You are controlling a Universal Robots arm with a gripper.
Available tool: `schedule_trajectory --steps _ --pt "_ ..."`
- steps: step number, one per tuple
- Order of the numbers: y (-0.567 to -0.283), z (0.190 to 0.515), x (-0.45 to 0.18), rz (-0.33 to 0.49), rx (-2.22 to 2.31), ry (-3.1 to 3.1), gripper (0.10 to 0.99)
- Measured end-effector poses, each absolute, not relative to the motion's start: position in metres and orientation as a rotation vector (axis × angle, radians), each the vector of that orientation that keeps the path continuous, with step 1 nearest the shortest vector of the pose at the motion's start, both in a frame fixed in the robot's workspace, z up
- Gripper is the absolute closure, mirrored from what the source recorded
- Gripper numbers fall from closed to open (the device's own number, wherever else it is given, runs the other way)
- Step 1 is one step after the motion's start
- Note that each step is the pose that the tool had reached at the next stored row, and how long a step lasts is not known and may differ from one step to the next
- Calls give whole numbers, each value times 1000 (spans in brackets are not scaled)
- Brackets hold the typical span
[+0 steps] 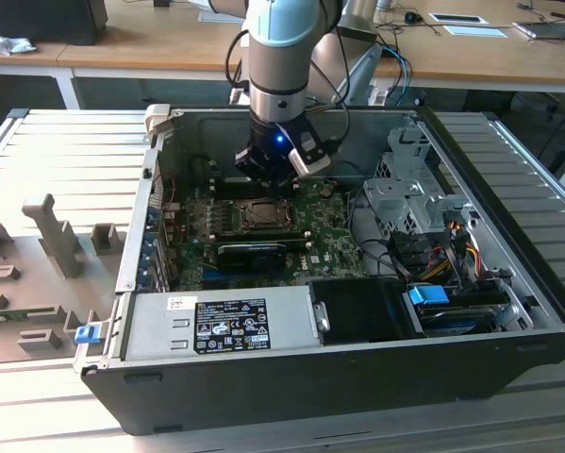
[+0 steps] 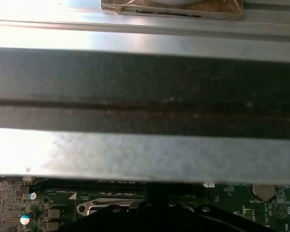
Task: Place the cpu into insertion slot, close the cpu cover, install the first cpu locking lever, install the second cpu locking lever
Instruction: 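Install the first cpu locking lever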
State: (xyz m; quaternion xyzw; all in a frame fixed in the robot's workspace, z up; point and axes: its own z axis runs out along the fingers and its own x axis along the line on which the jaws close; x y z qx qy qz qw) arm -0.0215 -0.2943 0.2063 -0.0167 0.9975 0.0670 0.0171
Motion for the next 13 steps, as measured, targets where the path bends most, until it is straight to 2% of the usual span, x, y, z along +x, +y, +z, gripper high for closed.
schedule_trajectory --steps 13 --pt "-294 204 -21 189 -48 3101 980"
